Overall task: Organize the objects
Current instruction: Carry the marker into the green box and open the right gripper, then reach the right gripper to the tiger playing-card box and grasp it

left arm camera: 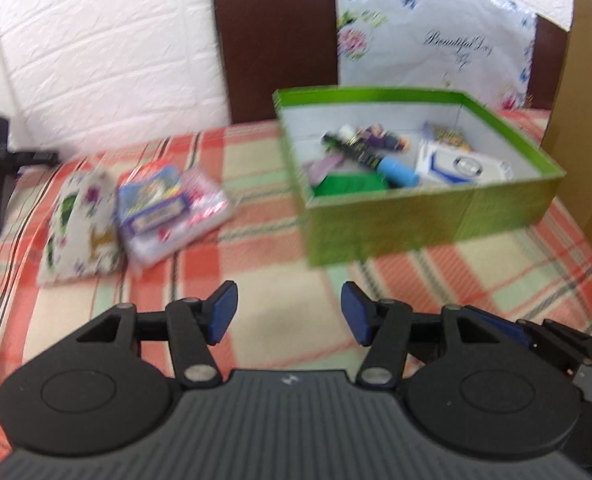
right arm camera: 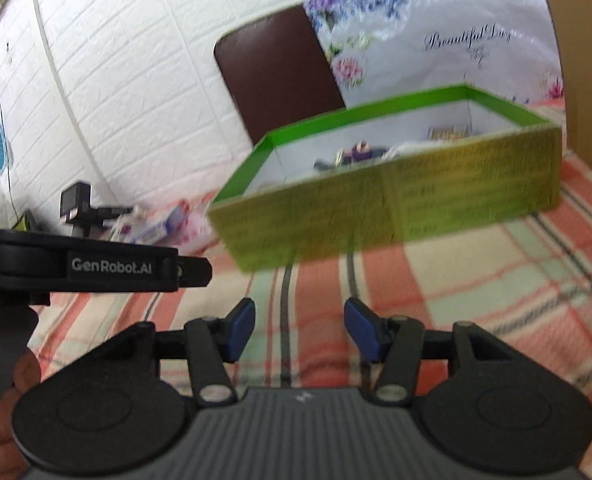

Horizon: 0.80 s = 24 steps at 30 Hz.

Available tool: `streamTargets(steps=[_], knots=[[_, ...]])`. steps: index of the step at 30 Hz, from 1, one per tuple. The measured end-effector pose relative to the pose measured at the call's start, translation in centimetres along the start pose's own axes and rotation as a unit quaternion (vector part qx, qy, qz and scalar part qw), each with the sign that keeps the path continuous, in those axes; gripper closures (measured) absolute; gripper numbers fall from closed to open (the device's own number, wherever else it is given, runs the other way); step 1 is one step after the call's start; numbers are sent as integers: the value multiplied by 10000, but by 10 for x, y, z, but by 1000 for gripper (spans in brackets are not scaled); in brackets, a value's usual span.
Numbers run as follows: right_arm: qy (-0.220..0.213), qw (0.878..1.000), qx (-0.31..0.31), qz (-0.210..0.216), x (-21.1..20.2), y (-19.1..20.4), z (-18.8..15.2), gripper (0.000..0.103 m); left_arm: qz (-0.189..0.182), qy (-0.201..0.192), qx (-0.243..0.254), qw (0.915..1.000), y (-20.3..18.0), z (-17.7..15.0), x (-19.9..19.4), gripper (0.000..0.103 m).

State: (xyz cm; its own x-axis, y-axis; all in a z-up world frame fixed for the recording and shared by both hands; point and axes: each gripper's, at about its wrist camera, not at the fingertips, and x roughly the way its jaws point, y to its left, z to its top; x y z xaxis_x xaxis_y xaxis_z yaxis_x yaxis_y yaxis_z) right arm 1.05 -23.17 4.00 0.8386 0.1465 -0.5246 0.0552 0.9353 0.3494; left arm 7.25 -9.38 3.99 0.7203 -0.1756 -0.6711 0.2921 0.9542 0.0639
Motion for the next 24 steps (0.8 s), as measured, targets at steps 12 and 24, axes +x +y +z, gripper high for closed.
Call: streamTargets(steps=[12,24], knots=[[278,9982,-523,-25,-4,40,-23,44,539,97,-249,9982,40,-33,-6,42],[393,9918,-1212,-48,3,74,-35,41,841,117,-549,9949,79,-48,1,37]])
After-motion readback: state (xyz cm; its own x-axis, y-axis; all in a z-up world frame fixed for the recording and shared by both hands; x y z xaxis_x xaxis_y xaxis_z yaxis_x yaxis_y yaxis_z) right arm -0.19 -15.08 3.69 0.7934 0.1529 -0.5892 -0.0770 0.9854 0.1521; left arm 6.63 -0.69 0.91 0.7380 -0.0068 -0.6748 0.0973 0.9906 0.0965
